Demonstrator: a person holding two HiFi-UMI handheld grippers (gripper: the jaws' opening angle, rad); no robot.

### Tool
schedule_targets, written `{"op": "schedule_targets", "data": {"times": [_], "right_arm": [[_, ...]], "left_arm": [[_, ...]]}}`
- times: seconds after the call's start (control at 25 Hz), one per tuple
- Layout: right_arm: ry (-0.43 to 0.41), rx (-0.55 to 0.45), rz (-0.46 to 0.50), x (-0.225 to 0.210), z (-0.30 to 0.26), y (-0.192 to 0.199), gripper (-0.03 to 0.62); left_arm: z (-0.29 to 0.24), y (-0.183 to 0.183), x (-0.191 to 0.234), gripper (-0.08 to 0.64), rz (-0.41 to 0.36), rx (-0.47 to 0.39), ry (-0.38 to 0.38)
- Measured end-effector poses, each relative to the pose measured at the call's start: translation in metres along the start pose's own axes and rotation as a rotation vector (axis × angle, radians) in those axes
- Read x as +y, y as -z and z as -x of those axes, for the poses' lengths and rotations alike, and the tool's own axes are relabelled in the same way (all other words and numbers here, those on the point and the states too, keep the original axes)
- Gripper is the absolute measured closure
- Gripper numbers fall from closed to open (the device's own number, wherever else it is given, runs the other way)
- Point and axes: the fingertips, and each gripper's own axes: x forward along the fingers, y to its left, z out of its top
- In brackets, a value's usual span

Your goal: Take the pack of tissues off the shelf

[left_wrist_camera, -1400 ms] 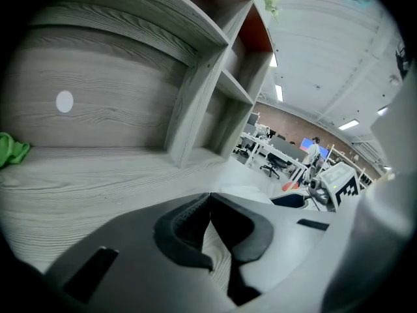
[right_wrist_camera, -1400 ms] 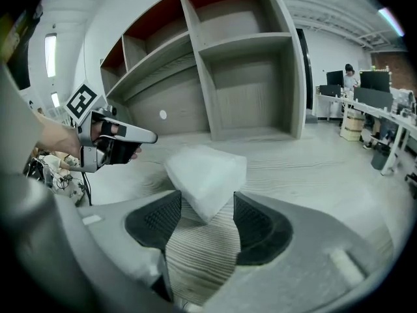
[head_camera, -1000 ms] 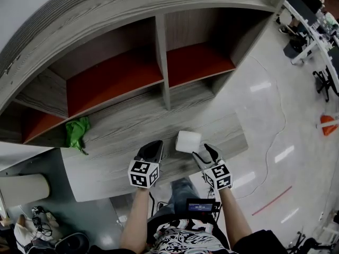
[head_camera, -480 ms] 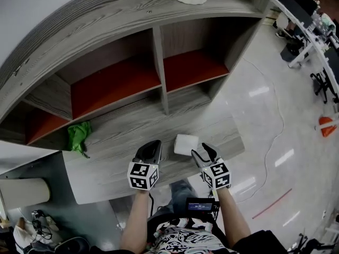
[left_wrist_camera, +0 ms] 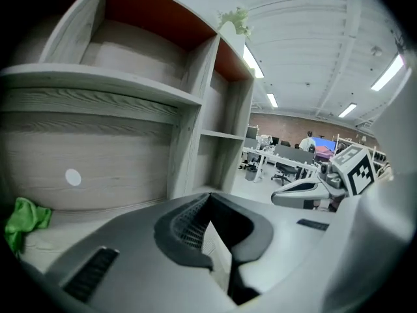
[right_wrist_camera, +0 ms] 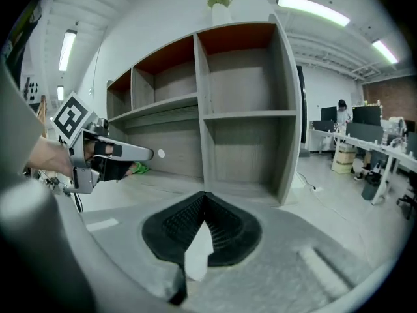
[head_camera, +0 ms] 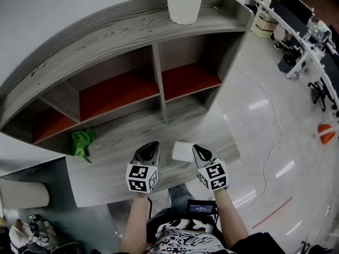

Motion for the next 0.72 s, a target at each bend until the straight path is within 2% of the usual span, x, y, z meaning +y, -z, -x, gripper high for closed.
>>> {"op": "schedule_targets", "data": {"times": [0.16,0.32,0.56,0.72], "right_arm": [[0.092,-0.060,0.009,-0.008,0.012,-0.031,0.588],[0.143,-0.145,0.008,-0.009,0.033,-0.061,0.588],[0.197,-0.220,-0.012,-0.014,0.060,-0.079,0.588],[0.215,-0.247,0.022,-0.012,0.070,-0.085,0.588]], "left_arm": [[0.008,-0.017,-0.008,0.554,0.030,-0.050,0.018],[0.024,-0.039,-0.010,0.554,0.063,-0.119,0.013],[0.043,-0.064,-0.016,0.554,-0.017,-0.161,-0.045],[0.054,-0.080,-0.021,0.554,-0.046,-0.203,-0.065]]}}
